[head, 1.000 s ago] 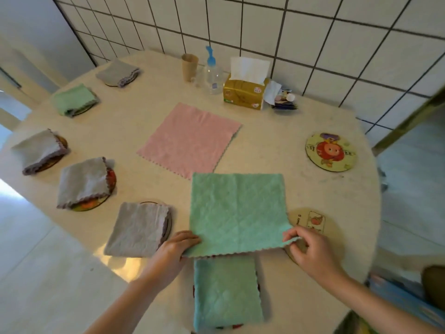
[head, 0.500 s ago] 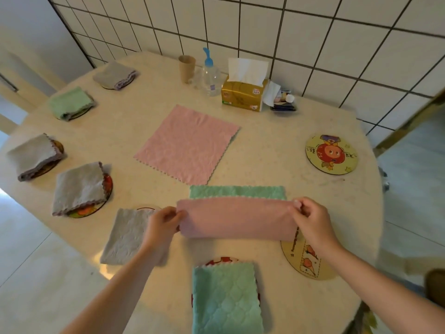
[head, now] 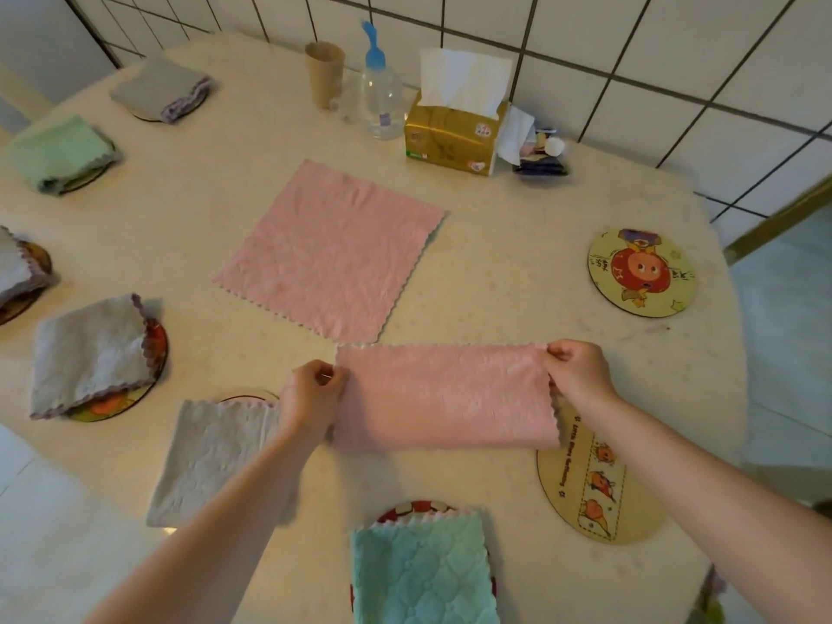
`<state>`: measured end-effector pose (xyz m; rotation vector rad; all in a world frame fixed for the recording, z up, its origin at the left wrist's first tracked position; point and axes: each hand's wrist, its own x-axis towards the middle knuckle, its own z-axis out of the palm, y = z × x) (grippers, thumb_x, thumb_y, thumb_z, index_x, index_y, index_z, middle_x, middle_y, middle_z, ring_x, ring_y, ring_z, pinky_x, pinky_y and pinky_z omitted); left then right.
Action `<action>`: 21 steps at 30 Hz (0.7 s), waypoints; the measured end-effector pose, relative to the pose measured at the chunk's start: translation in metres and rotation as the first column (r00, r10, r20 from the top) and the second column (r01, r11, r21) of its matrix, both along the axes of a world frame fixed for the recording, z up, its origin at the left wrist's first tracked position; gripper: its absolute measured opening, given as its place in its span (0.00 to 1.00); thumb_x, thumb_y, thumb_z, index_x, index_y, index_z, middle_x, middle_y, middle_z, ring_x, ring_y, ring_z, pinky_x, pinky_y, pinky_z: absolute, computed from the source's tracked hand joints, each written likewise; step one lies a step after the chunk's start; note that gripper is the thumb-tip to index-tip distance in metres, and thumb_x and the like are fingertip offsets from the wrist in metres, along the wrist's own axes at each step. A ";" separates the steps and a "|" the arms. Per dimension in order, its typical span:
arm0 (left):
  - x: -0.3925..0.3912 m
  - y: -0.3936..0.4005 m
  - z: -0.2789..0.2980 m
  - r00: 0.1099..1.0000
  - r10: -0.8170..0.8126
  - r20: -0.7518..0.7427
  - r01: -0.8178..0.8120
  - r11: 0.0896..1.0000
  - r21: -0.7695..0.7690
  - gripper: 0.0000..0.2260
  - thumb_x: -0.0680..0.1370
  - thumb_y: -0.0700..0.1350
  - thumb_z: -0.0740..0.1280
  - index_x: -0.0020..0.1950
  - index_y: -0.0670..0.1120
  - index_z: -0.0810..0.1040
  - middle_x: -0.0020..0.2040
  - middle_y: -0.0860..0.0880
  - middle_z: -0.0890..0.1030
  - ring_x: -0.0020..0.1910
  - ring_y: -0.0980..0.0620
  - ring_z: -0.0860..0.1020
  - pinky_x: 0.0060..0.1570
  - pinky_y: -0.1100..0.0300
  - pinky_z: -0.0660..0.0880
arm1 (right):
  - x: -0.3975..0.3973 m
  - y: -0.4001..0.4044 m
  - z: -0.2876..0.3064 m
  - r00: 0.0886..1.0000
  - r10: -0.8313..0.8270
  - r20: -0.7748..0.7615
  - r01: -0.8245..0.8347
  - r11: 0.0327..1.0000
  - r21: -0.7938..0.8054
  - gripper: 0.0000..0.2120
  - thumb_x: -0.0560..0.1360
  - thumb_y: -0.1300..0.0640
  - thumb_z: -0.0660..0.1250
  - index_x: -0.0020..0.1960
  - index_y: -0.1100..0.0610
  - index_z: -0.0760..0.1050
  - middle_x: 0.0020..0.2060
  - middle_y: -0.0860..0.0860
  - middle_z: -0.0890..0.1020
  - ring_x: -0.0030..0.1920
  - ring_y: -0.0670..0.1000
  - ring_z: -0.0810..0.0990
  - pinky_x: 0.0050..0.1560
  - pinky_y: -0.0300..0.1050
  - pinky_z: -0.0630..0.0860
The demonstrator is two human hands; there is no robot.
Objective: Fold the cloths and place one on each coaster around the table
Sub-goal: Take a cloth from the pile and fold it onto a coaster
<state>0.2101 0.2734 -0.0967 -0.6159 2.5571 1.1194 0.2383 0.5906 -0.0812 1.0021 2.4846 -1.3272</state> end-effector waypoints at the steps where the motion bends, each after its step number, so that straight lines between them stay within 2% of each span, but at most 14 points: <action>1: 0.000 0.000 0.000 1.000 -0.006 -0.005 0.006 1.000 -0.007 0.10 0.77 0.49 0.66 0.41 0.44 0.79 0.35 0.45 0.82 0.31 0.45 0.78 0.32 0.57 0.72 | 0.000 0.000 0.000 1.000 -0.003 0.004 0.003 1.000 0.006 0.04 0.75 0.55 0.68 0.41 0.54 0.78 0.37 0.50 0.82 0.42 0.55 0.82 0.47 0.56 0.81; 6: -0.002 0.002 0.002 0.998 -0.051 -0.026 0.050 0.997 -0.063 0.10 0.78 0.50 0.64 0.44 0.45 0.78 0.39 0.47 0.81 0.34 0.47 0.78 0.31 0.58 0.71 | -0.004 -0.001 0.002 1.000 -0.003 0.017 0.003 0.999 0.036 0.07 0.75 0.54 0.67 0.39 0.53 0.77 0.35 0.50 0.81 0.41 0.55 0.82 0.46 0.57 0.81; 8: 0.001 0.005 0.007 0.998 -0.041 -0.038 0.037 0.996 -0.086 0.09 0.79 0.50 0.62 0.49 0.46 0.78 0.43 0.46 0.82 0.38 0.46 0.78 0.35 0.55 0.73 | -0.005 0.001 0.003 0.999 0.026 0.025 -0.026 0.999 0.025 0.03 0.75 0.55 0.67 0.43 0.54 0.76 0.41 0.51 0.82 0.43 0.55 0.81 0.47 0.56 0.81; 10: 0.013 0.010 0.013 0.987 -0.094 -0.127 0.058 0.964 -0.260 0.11 0.79 0.48 0.61 0.60 0.47 0.76 0.53 0.45 0.80 0.46 0.45 0.76 0.41 0.53 0.74 | -0.002 0.002 0.006 0.997 0.070 0.019 -0.071 0.997 0.014 0.06 0.75 0.56 0.66 0.51 0.55 0.74 0.49 0.52 0.81 0.47 0.53 0.80 0.50 0.52 0.80; 11: 0.023 0.014 0.015 0.959 -0.192 -0.208 0.102 0.921 -0.376 0.14 0.79 0.46 0.61 0.64 0.46 0.73 0.57 0.45 0.78 0.51 0.44 0.74 0.46 0.51 0.74 | 0.003 0.003 0.009 0.994 0.114 0.000 -0.114 0.991 0.067 0.09 0.76 0.57 0.66 0.55 0.56 0.73 0.52 0.52 0.80 0.49 0.51 0.79 0.51 0.48 0.78; 12: 0.037 0.020 0.018 0.902 -0.323 -0.287 0.171 0.877 -0.450 0.17 0.79 0.45 0.60 0.67 0.46 0.71 0.60 0.45 0.76 0.56 0.44 0.73 0.51 0.48 0.74 | 0.011 0.002 0.014 0.982 0.185 -0.037 -0.175 0.966 0.189 0.11 0.76 0.58 0.65 0.58 0.57 0.72 0.54 0.51 0.77 0.52 0.50 0.76 0.52 0.43 0.75; 14: 0.068 0.037 0.021 0.743 -0.577 -0.339 0.428 0.799 -0.422 0.20 0.78 0.44 0.57 0.70 0.48 0.69 0.66 0.47 0.73 0.65 0.45 0.69 0.63 0.47 0.70 | 0.035 -0.004 0.022 0.894 0.431 -0.123 -0.339 0.830 0.443 0.13 0.76 0.61 0.64 0.60 0.58 0.71 0.57 0.51 0.73 0.57 0.49 0.72 0.56 0.39 0.71; 16: 0.097 0.050 0.013 0.603 -0.752 -0.267 0.665 0.659 -0.351 0.23 0.78 0.47 0.56 0.73 0.50 0.65 0.74 0.50 0.66 0.74 0.46 0.61 0.72 0.48 0.61 | 0.064 -0.014 0.020 0.710 0.694 -0.118 -0.544 0.647 0.535 0.15 0.75 0.64 0.64 0.61 0.58 0.73 0.59 0.50 0.74 0.60 0.49 0.71 0.61 0.41 0.70; 17: 0.107 0.053 0.004 0.546 -0.810 -0.215 0.726 0.585 -0.362 0.24 0.78 0.48 0.56 0.75 0.51 0.63 0.76 0.51 0.63 0.75 0.46 0.59 0.73 0.49 0.58 | 0.078 -0.019 0.013 0.604 0.794 -0.075 -0.629 0.532 0.568 0.18 0.72 0.66 0.66 0.62 0.59 0.73 0.59 0.51 0.75 0.61 0.50 0.71 0.62 0.45 0.72; 19: 0.118 0.054 -0.008 0.516 -0.853 -0.083 0.767 0.502 -0.400 0.25 0.78 0.51 0.55 0.76 0.51 0.60 0.77 0.52 0.57 0.76 0.44 0.56 0.73 0.48 0.57 | 0.099 -0.023 -0.005 0.429 0.903 0.028 -0.728 0.327 0.603 0.28 0.66 0.70 0.70 0.64 0.59 0.71 0.60 0.52 0.76 0.62 0.51 0.70 0.64 0.49 0.73; 21: 0.121 0.050 -0.010 0.535 -0.845 -0.002 0.780 0.495 -0.383 0.27 0.79 0.54 0.52 0.77 0.52 0.55 0.78 0.54 0.52 0.77 0.45 0.51 0.74 0.50 0.50 | 0.106 -0.020 -0.012 0.367 0.923 0.118 -0.761 0.225 0.608 0.36 0.60 0.71 0.72 0.67 0.58 0.70 0.61 0.50 0.75 0.64 0.50 0.69 0.67 0.46 0.68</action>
